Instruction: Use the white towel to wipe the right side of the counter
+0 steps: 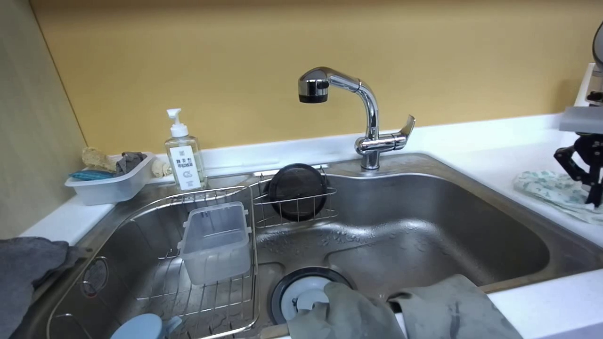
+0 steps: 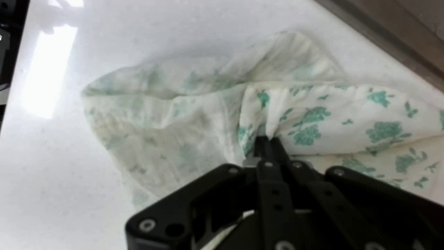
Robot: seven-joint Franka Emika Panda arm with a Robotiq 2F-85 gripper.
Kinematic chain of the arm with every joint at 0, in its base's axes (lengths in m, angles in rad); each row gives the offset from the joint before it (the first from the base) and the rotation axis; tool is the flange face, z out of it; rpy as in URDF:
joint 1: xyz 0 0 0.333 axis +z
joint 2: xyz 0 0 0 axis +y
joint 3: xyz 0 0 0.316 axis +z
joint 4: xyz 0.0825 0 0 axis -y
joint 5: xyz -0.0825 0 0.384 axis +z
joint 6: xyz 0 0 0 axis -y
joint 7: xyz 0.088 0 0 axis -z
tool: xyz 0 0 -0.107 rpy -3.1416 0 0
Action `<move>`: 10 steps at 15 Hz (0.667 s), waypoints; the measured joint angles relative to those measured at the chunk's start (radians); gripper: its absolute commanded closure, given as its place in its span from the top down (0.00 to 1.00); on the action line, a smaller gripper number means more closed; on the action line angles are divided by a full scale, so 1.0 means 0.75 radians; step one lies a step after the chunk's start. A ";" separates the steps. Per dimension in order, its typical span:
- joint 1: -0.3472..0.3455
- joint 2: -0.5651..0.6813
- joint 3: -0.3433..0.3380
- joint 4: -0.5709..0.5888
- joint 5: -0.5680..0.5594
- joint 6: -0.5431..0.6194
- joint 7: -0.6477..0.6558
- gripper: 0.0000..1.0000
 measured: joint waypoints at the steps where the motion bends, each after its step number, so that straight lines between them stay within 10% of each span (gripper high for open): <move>1: -0.013 0.000 -0.014 -0.005 -0.029 0.000 0.025 0.00; 10: 0.002 0.024 0.005 0.018 -0.049 -0.001 0.098 0.00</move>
